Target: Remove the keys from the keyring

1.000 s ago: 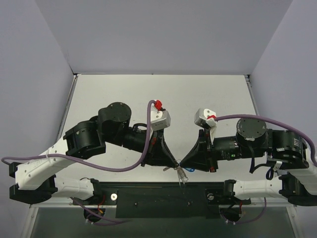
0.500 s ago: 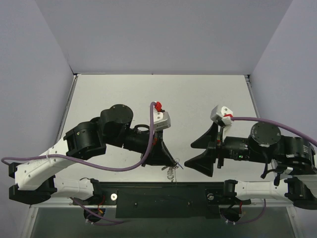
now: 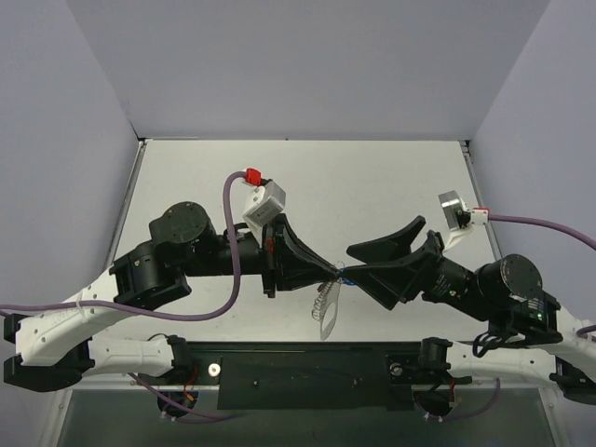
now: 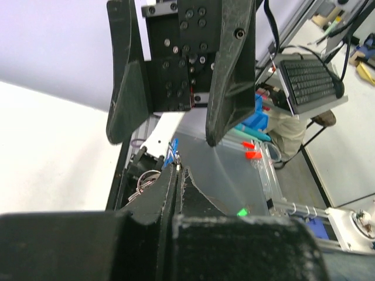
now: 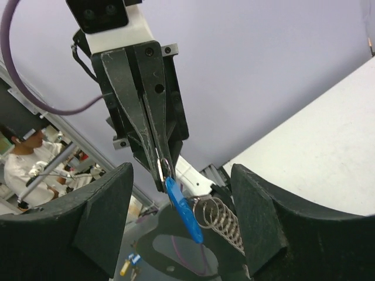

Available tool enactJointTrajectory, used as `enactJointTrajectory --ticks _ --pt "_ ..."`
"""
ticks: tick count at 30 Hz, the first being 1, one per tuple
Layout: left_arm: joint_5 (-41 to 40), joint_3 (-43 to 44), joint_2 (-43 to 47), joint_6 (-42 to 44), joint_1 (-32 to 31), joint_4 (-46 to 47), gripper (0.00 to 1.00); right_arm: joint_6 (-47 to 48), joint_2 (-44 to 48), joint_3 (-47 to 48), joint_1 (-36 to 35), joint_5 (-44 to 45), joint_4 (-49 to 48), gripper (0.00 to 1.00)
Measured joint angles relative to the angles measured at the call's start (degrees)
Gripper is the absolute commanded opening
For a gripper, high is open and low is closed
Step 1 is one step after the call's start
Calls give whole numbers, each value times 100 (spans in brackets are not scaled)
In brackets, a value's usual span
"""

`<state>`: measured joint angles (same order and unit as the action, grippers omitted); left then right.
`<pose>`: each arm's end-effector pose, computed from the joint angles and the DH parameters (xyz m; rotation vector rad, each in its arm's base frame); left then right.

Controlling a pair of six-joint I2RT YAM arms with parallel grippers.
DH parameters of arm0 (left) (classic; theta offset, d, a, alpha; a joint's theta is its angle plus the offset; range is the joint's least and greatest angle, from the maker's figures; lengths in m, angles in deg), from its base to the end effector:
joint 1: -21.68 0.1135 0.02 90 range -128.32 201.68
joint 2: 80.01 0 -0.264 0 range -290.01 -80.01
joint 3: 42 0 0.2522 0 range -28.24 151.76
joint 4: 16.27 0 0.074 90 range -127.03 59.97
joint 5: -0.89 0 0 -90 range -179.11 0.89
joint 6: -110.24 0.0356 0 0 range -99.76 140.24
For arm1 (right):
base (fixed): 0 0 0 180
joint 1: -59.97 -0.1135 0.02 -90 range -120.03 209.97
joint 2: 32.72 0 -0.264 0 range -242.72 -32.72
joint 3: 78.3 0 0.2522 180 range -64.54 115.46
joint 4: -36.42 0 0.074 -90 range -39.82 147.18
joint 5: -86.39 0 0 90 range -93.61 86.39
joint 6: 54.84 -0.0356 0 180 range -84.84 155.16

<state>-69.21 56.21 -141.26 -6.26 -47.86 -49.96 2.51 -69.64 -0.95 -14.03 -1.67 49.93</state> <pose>0.0592 -0.1933 0.5027 0.9272 1.4815 -1.5540 0.0283 0.0945 0.4853 -0.4111 1.1874 1.6287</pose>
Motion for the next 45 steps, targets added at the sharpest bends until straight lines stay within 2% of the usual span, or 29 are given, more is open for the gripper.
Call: enactJointTrajectory --ticks 6,9,10,12,18,24,30,41,45 --pt "-205 -33 -7 -59 0 474 0 -146 -361 -11 -7 -24 -645 47" --pt "-291 -33 -7 -72 0 542 0 -166 -439 -11 -24 -37 -815 37" --pt "-323 -33 -4 -74 0 564 0 -166 -450 -11 -31 -44 -870 30" --pt "-396 -33 -4 -74 0 608 0 -162 -459 -11 -35 -52 -994 26" --pt "-516 -35 2 -94 0 772 0 -192 -481 -11 -35 -70 -1314 30" --pt "-584 -90 61 -142 0 964 0 -216 -549 -11 -33 -66 -1523 20" --pt "-577 -90 94 -179 -2 1058 0 -245 -608 -7 -28 -15 -1650 0" --pt "-520 -87 103 -282 -2 1082 0 -251 -614 4 -31 -94 -1722 0" --pt "-367 0 92 -269 -2 885 0 -199 -680 284 -28 -293 -1237 0"
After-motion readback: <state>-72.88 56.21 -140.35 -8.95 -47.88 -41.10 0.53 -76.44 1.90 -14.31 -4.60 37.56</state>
